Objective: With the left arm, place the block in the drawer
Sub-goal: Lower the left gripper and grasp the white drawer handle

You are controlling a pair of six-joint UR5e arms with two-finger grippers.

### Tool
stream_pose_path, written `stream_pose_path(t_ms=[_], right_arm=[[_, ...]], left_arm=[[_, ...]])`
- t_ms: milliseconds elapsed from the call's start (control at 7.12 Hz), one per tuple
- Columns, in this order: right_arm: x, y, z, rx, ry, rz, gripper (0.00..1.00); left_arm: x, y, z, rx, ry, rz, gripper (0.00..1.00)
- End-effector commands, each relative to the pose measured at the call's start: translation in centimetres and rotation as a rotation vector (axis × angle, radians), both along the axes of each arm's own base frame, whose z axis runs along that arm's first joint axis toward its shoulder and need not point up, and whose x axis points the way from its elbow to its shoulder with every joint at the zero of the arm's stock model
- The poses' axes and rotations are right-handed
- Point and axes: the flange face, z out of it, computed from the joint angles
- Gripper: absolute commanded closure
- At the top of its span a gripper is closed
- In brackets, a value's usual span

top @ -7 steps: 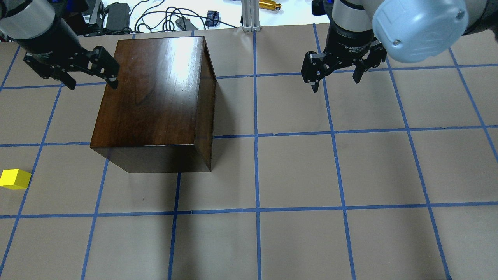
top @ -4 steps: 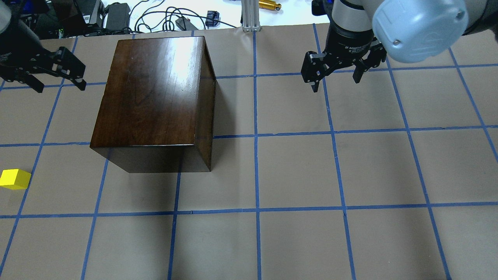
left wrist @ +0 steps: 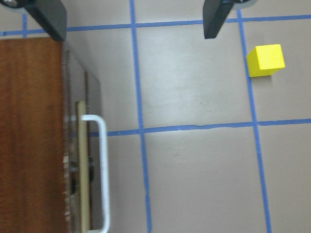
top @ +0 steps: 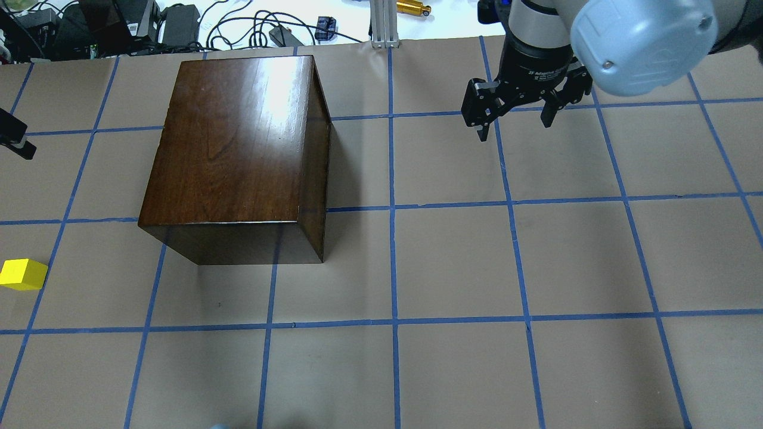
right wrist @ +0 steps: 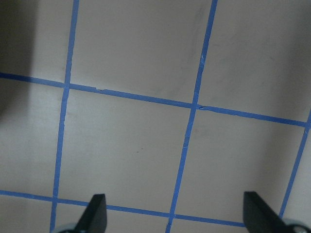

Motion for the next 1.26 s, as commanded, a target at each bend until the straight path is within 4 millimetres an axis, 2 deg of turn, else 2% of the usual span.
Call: stream_pose_path(t_ms=[0,140,421,561,702,842,1123], right_arm=[[0.0,0.0,0.0,0.000,0.000,0.001,0.00],[0.0,0.0,0.0,0.000,0.000,-0.001,0.00],[0.0,0.0,0.0,0.000,0.000,0.001,0.00],[0.0,0.0,0.0,0.000,-0.002,0.001,0.00],[0.0,0.0,0.0,0.000,0.000,0.001,0.00],[0.0,0.0,0.0,0.000,0.000,0.001,0.00],[0.0,0.0,0.0,0.000,0.000,-0.001,0.00]], left_arm=[[3.1,-2.2,-0.7,-0.014,-0.003,0.003,0.00],[4.2,-3.9,-2.7,0.026,0.028,0.003,0.00],[7.2,-8.2,-8.7,0.062,0.051,0.003,0.00],[8.0,-9.5,-11.5,0.086,0.068,0.002,0.00],[8.0,-10.4,-13.6,0.097,0.101,0.007,0.00],[7.4,-11.1,-14.8,0.063,0.188,0.009,0.00],[5.9,-11.9,-16.2,0.039,0.318,0.011,0.00]])
